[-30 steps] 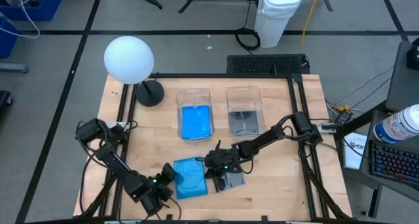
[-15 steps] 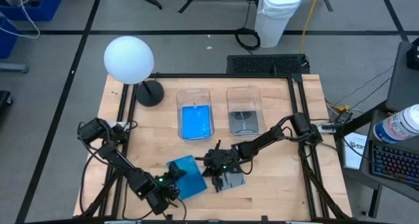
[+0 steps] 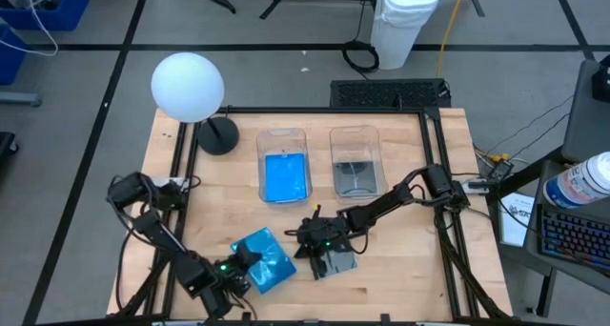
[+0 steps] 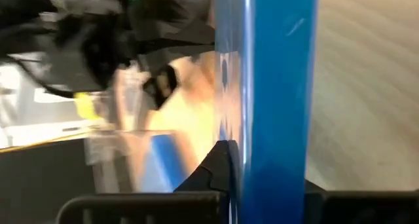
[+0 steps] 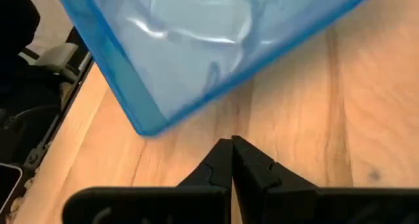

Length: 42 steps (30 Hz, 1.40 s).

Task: Pick & place jewel cases by type
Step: Put the blue cd case into the left transparent bin

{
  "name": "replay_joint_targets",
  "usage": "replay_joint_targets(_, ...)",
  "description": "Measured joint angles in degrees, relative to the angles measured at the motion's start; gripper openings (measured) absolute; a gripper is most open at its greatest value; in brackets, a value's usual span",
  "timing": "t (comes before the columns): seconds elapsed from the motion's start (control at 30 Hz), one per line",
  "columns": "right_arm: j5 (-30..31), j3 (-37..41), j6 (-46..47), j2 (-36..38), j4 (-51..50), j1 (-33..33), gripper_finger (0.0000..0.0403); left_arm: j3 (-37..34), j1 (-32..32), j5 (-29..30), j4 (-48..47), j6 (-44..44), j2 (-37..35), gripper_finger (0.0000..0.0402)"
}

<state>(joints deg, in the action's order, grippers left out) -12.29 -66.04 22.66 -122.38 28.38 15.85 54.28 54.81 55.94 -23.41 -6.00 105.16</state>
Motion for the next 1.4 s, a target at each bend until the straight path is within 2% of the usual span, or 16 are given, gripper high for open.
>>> replay_joint_targets(0.17,0.0,0.0,-4.2,3.1,3.8,0.7,0.0,5.9,4.5,7.3,-11.5,2.3,-0.2,0.0011)
replay_joint_targets(0.27,-0.2,0.0,-4.3,5.7,5.1,0.8,0.0,10.1,7.0,11.0,-14.4,1.6,-0.2,0.0014)
replay_joint_targets(0.47,0.0,-0.1,-3.2,13.5,6.8,0.6,0.001,14.9,12.0,16.7,-16.1,-11.5,-0.2,0.0021)
replay_joint_targets(0.67,0.1,-0.1,2.6,20.4,3.6,0.3,0.007,15.6,14.9,25.9,-15.8,-20.1,-0.2,0.0014)
replay_joint_targets(0.9,0.1,-0.1,14.4,20.6,4.0,-1.6,0.0184,15.6,13.2,27.2,-15.8,-25.6,-0.2,0.0017)
replay_joint_targets(1.03,0.0,-0.1,20.2,19.9,5.1,-3.2,0.0231,14.7,10.7,27.5,-15.7,-26.4,-0.2,0.0011)
replay_joint_targets(1.2,-3.0,-0.1,25.2,19.4,1.3,-4.8,0.0243,12.3,8.2,32.3,-15.0,-31.6,-0.2,0.0021)
replay_joint_targets(1.4,-3.2,-0.1,28.9,19.4,2.1,-5.4,0.0227,11.3,6.4,32.7,-14.9,-32.7,-0.2,0.0012)
